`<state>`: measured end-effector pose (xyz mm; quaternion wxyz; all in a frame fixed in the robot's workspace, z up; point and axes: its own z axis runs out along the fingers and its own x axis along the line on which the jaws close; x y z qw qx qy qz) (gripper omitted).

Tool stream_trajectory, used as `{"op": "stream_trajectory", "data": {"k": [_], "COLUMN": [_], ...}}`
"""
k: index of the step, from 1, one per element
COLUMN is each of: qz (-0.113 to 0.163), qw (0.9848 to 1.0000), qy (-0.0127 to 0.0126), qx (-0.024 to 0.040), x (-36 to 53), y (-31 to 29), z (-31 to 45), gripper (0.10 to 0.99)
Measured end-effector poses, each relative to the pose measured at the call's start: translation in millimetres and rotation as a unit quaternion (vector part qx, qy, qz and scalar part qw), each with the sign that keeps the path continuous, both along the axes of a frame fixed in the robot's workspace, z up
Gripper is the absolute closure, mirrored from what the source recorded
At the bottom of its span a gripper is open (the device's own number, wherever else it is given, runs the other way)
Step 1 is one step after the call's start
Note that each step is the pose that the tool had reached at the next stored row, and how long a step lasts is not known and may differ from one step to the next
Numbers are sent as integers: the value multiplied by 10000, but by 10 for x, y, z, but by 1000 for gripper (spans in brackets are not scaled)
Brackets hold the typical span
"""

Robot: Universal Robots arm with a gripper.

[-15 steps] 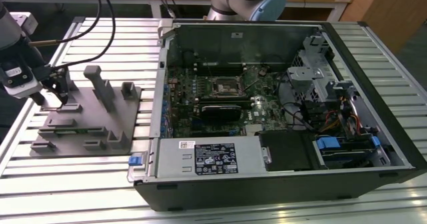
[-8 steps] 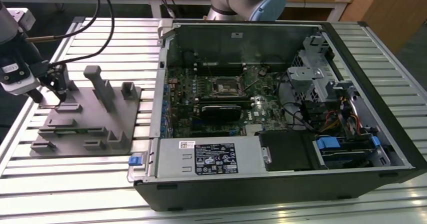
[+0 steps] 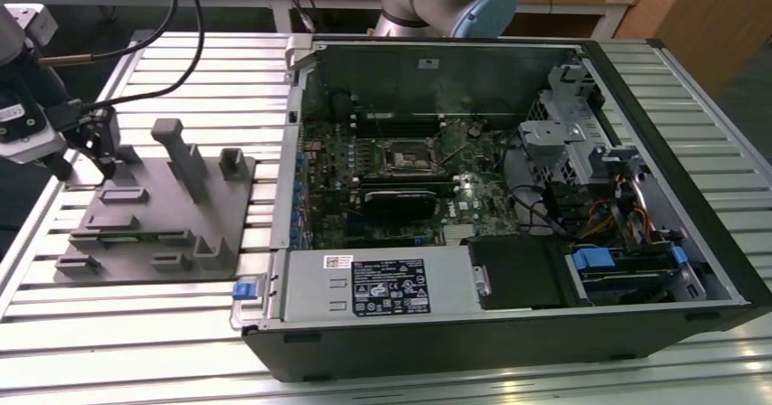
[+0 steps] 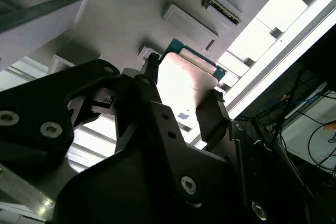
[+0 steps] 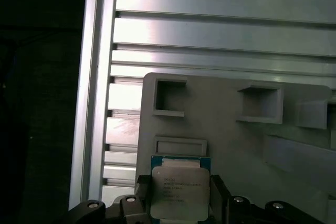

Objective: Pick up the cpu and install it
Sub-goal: 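Pick up the cpu and move it towards the insertion slot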

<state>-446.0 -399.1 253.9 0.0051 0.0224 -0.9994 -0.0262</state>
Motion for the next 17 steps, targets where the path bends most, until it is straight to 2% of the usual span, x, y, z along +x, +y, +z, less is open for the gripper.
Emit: {"op": "stream_trajectory", "data": {"k": [17], "qz": [0], "qw": [10000], "qy": [0], "qx": [-4], "x": [0], "y": [9], "z": [144], "gripper": [545]}}
